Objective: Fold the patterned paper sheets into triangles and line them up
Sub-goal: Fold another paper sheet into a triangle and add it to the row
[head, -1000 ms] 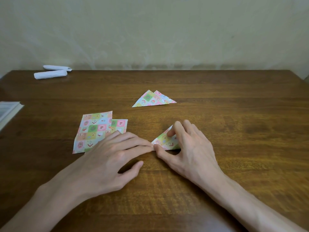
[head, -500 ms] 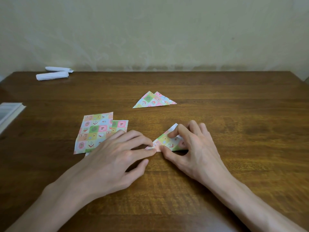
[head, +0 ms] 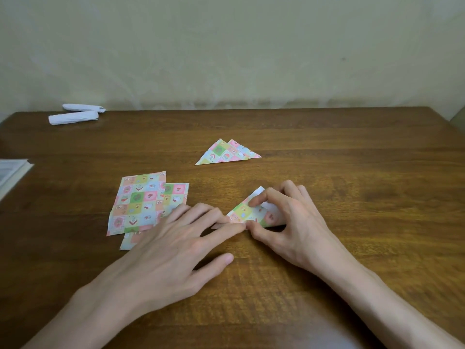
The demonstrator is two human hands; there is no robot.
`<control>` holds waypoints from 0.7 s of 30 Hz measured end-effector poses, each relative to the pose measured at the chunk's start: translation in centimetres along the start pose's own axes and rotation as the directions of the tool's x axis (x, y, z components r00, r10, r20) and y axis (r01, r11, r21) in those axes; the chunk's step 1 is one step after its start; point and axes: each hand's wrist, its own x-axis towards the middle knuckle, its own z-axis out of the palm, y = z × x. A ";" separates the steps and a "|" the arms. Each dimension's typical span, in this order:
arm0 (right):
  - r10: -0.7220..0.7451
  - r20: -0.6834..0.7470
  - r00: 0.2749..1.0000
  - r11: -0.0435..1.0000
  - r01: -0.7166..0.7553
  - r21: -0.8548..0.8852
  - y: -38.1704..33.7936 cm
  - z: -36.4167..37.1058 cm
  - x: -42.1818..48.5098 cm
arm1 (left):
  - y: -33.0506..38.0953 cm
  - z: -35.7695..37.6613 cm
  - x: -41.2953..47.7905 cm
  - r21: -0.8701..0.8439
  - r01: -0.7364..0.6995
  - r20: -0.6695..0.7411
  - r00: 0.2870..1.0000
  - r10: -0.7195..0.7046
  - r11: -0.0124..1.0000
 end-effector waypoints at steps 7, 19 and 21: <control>-0.011 0.039 0.999 0.997 0.008 0.074 0.3 -0.9 -0.1 | 0.6 -0.1 -0.3 0.034 0.053 0.027 0.998 -0.053 0.998; -0.042 0.021 0.999 0.997 0.040 0.068 1.0 -1.2 -0.3 | 0.7 -0.1 0.2 -0.004 -0.013 0.035 0.999 0.013 1.000; -0.036 0.005 0.999 0.997 0.036 0.075 1.0 -1.0 -0.1 | 0.7 0.0 0.2 -0.012 -0.013 0.032 0.999 0.014 1.000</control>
